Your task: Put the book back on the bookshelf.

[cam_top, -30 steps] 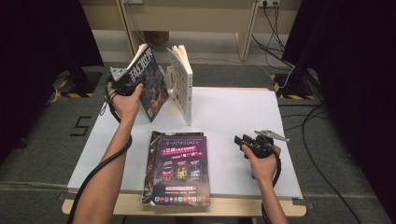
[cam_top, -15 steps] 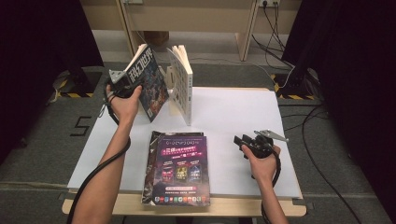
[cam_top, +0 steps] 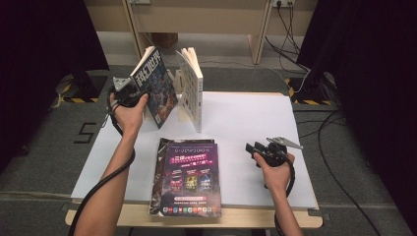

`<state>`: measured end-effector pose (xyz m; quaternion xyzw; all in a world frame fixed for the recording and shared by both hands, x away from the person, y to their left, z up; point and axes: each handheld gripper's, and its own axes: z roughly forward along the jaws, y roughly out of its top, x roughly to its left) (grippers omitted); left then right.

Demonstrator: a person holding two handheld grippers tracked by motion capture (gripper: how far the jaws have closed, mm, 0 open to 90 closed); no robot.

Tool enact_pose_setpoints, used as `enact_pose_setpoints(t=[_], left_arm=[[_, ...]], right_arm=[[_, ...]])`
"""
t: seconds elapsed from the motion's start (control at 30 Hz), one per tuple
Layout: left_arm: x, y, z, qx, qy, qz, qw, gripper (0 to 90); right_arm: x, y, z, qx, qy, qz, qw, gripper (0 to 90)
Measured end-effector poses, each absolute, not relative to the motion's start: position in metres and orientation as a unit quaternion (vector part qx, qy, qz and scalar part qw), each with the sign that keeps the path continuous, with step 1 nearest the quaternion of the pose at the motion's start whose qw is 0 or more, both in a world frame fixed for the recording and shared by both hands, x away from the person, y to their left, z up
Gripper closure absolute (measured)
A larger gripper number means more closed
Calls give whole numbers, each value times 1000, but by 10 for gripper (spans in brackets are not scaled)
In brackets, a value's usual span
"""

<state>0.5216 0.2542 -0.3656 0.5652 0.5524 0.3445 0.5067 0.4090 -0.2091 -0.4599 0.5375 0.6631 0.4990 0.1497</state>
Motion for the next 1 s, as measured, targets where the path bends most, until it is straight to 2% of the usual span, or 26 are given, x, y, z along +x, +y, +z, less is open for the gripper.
enact_pose_setpoints(t=[0.77,1.0], left_arm=[[494,262,-376,581,557,318,502,402],[486,266,-380,583,556,327,493,365]], right_arm=[[409,-206,-460,537,665,497,149,546],[409,-206,-459,538,664,497,149,546]])
